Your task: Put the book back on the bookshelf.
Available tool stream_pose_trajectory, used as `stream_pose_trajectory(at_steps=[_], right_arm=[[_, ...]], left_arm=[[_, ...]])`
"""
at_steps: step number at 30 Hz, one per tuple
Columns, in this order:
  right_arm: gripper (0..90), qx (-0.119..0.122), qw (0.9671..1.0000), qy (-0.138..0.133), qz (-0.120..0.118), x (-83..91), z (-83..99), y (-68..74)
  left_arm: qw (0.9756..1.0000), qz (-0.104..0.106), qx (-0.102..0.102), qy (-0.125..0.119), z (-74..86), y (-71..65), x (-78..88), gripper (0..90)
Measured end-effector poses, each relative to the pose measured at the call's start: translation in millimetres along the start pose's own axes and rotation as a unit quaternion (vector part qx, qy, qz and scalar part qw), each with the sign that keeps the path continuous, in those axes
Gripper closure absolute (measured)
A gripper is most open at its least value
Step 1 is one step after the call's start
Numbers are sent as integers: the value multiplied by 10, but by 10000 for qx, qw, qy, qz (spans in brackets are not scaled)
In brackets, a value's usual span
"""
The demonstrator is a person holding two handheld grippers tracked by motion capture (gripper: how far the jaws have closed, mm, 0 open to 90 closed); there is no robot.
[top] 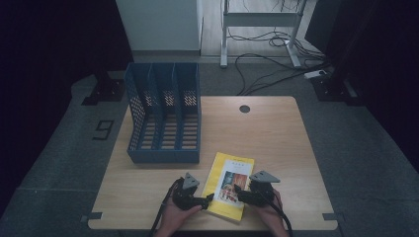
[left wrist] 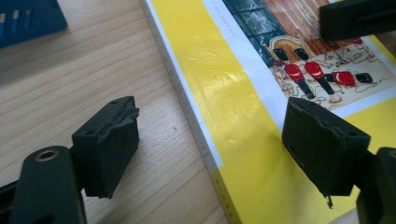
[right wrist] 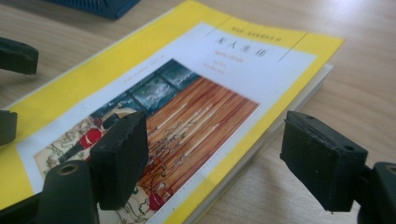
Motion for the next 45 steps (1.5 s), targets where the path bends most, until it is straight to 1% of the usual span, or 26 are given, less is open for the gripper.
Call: stream_pose_trajectory(at_steps=[2, 3, 7, 10, 12, 14, 15, 20, 21, 27, 33, 35, 38, 45], right_arm=[[212, -26, 10000, 35, -26, -18, 9, 0], [209, -97, 9999, 61, -90, -40, 16, -2], [206, -146, 9998, 70, -120, -54, 20, -13], [207, -152, 9998, 65, -128, -57, 24, -14], [207, -165, 9997, 67, -136, -58, 25, -15], [207, -164, 9997, 69, -146, -60, 26, -17], [207, -159, 9997, 72, -149, -60, 27, -18], [204, -181, 9997, 48, -153, -65, 29, -20], [204, -194, 9997, 41, -154, -67, 29, -21], [207, -222, 9996, 47, -152, -66, 27, -18], [227, -368, 9992, 17, -135, -56, 16, -19], [240, -446, 9989, -3, -155, -40, 3, -14], [254, -443, 9988, -87, -172, -5, -30, -3], [314, -545, 9971, -422, -335, 136, -142, 20]], left_arm=[[10000, 34, 16, 8, 4, -13, -13, 192], [10000, 69, 31, 8, 6, -26, -25, 192], [9999, 105, 34, 10, 6, -41, -36, 193], [9998, 196, 72, -17, 6, -64, -56, 194], [9998, 190, 48, -89, 2, -79, -60, 212], [9997, 207, 34, -95, 1, -88, -67, 216], [9996, 280, 50, -78, 2, -106, -82, 215], [9994, 330, 65, -98, 0, -135, -99, 220], [9992, 379, 72, -88, 0, -149, -104, 220], [9992, 378, 53, -82, -1, -158, -109, 218], [9994, 342, 49, -72, 1, -163, -110, 217], [9994, 341, 51, -70, 1, -163, -111, 217], [9994, 341, 51, -67, 0, -162, -112, 215], [9994, 348, 52, -74, 0, -160, -112, 215]])
Point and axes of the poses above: each handheld gripper's, and its own axes: x roughly backward along the jaws, z roughly out of its underside, y roughly to its left, the point moved 7 cm from there along -x, roughly forward along the jaws
